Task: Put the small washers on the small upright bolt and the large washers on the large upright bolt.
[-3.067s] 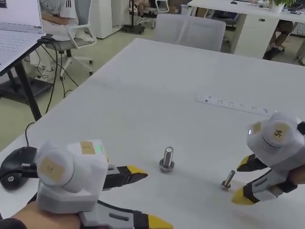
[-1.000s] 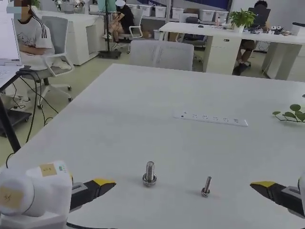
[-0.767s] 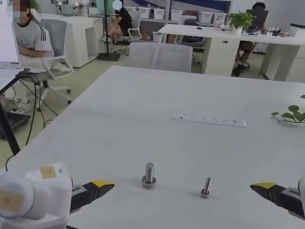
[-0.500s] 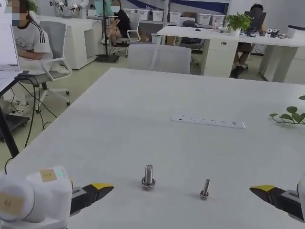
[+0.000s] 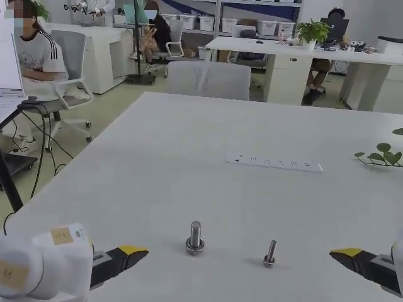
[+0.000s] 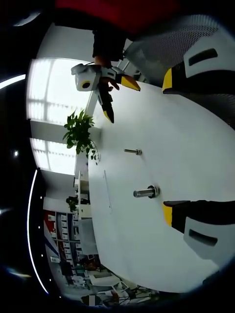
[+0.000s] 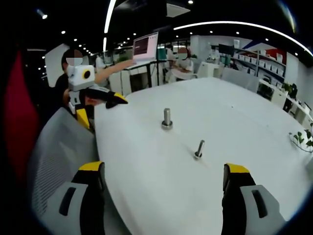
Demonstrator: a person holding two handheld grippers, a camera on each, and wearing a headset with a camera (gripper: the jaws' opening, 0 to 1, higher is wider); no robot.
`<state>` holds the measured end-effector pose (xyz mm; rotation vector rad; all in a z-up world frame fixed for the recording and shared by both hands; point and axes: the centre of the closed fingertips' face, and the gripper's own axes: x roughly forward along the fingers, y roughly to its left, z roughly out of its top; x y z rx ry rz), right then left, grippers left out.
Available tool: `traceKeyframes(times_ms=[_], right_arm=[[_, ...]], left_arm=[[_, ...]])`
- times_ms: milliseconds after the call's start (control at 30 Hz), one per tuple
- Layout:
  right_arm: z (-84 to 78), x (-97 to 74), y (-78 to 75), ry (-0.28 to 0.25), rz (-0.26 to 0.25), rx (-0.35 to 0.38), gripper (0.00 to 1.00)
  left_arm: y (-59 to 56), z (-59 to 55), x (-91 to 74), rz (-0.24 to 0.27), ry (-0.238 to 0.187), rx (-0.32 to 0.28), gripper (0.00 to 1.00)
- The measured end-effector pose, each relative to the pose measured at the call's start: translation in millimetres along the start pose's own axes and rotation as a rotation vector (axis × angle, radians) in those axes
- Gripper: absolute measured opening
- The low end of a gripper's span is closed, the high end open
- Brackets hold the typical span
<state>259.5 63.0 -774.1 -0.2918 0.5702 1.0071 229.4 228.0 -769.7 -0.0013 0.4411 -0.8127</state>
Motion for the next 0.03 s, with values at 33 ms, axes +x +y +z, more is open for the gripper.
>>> traceKeyframes(times_ms=[33], right_arm=[[-0.2,0.0,0.1,0.000,0.000,0.001,1.00]], left_arm=[[0.1,-0.2,0.1,-0.001,0.001,-0.001,0.90]])
